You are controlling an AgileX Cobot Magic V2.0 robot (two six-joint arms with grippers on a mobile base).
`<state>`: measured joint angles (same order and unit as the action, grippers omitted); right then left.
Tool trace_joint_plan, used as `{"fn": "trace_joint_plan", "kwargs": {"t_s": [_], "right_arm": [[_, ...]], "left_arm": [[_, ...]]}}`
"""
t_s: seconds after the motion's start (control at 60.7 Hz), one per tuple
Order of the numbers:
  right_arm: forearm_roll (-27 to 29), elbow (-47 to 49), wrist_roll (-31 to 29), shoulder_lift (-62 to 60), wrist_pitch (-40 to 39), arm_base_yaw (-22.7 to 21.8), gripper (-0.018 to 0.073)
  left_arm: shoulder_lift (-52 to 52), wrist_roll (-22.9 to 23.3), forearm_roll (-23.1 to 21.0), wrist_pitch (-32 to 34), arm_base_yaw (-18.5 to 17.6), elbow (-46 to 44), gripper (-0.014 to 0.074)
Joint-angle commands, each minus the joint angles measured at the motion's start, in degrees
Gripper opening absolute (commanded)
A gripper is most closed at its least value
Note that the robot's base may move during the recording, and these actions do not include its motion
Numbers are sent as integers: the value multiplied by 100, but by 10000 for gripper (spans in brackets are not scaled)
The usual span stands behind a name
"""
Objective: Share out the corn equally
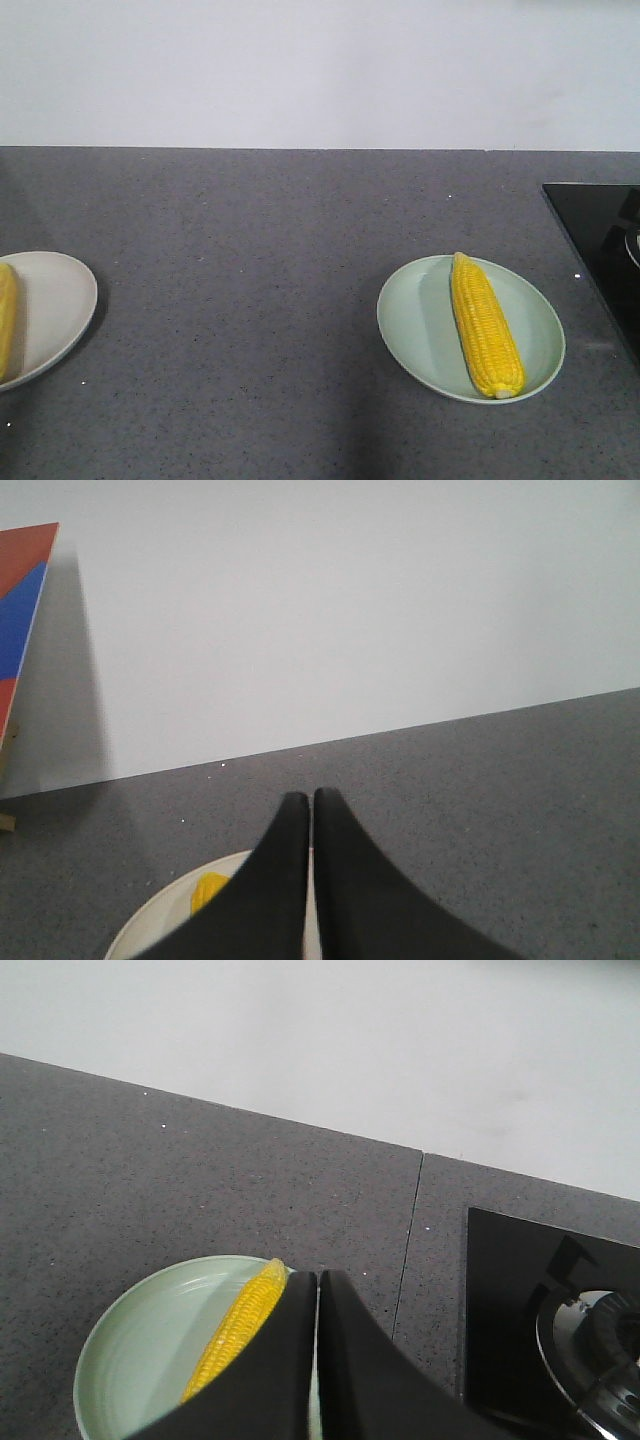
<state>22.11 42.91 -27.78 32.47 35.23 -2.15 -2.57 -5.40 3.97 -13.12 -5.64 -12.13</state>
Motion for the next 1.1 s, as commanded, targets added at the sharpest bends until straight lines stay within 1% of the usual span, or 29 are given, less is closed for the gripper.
{"fn": "trace_joint_plan", "kwargs": {"t_s": [0.0,0.049,0.132,0.214,0.33,0.412,1.087], "right_arm": [[85,128,-25,18,-381,15,-10],[85,128,-25,18,-381,15,-10],[85,128,-25,18,-375,15,-10],[85,128,-25,18,-375,15,-10],[85,128,-25,18,-376,15,-10],[85,128,-25,18,-376,15,-10],[85,128,-25,18,-376,15,-10]], "left_arm": [[291,45,-2,445,-12,260,-8],[420,65,-7,490,-12,479,-8],[405,76,-70,779,-12,763,-8],[411,193,-203,1224,-12,1070,-8],[411,206,-202,1817,-12,1435,-7],[411,200,-196,1686,-12,1422,-7],[406,207,-201,1673,-12,1415,-7]]}}
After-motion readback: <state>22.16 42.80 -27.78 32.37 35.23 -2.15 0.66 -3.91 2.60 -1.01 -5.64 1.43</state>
